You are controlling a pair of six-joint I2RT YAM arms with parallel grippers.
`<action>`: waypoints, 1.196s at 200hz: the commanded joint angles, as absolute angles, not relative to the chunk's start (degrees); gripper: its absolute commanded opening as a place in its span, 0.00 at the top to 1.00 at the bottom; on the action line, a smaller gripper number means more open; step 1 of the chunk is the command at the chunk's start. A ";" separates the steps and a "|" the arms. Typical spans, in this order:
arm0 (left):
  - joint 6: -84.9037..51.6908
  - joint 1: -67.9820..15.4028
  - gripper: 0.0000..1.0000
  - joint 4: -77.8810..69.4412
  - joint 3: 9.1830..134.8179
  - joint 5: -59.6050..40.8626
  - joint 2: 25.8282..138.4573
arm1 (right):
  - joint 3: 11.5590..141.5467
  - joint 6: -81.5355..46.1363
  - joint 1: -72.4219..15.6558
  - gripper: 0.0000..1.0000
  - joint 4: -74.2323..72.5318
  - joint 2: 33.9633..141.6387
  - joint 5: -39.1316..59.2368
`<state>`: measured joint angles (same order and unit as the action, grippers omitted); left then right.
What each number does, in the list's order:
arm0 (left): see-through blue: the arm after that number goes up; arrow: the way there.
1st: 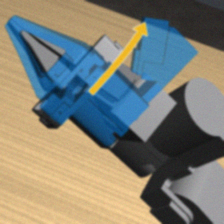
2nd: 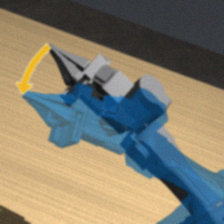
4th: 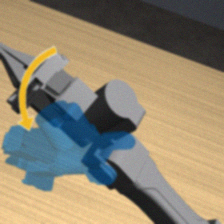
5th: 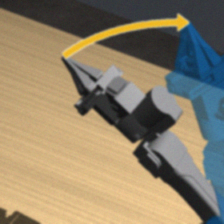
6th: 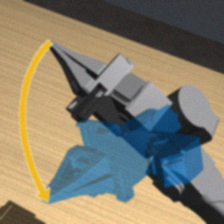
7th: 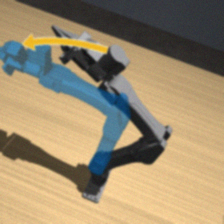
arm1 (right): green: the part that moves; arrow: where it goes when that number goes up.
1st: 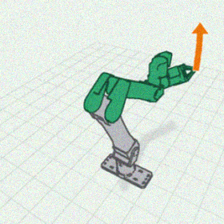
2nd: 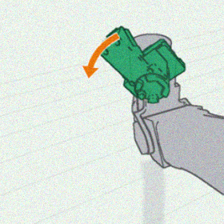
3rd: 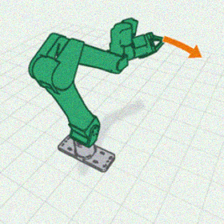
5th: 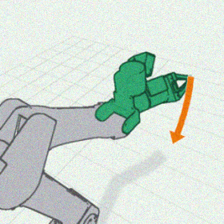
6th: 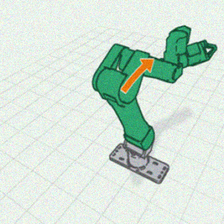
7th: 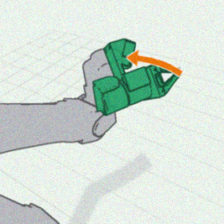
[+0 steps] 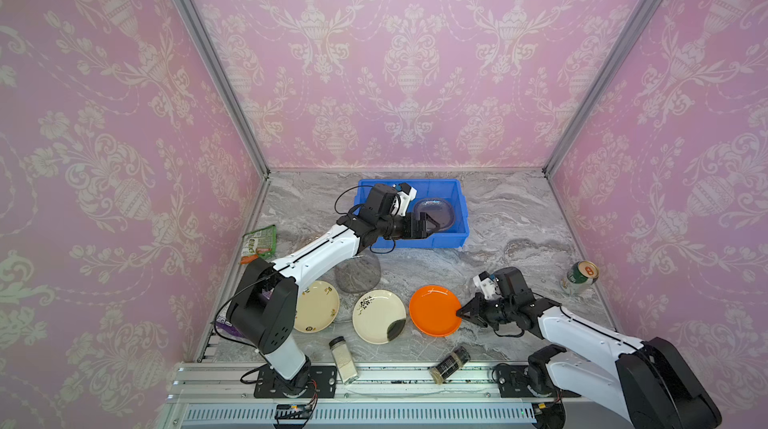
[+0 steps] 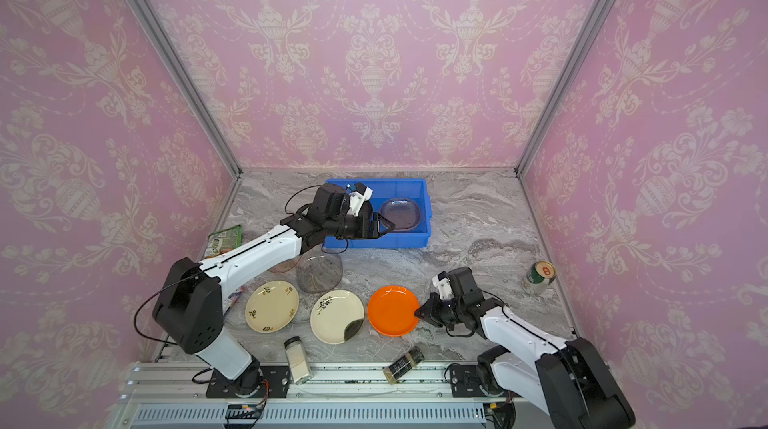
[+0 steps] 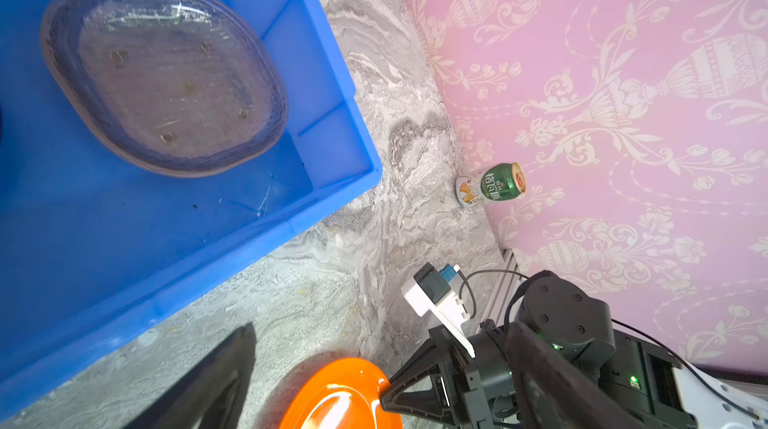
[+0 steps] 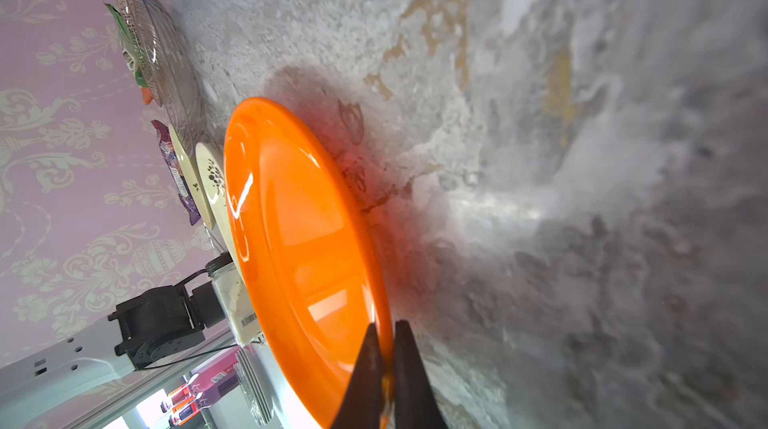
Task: Place the plates into the plastic bin on the countertop
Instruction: 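Lift the orange plate and carry it over the bin with right gripper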
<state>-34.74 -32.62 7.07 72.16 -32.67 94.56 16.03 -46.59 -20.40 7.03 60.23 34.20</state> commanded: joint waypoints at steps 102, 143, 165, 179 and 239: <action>-34.51 -16.87 0.05 14.75 87.51 -20.60 95.53 | 69.96 -31.90 -18.97 1.00 33.30 81.59 19.01; -33.37 -15.28 0.05 16.43 87.78 -19.64 97.46 | 82.05 -35.77 -18.81 1.00 26.71 96.08 19.40; -33.72 -15.17 0.05 15.85 86.82 -20.17 98.89 | 87.06 -37.74 -18.98 1.00 23.99 102.05 18.29; -34.29 -14.95 0.04 14.60 86.18 -20.58 99.53 | 90.70 -38.46 -19.13 1.00 23.84 105.82 18.11; -35.15 -13.89 0.05 12.03 86.79 -24.00 103.52 | 101.23 -39.94 -21.06 1.00 24.73 118.14 18.75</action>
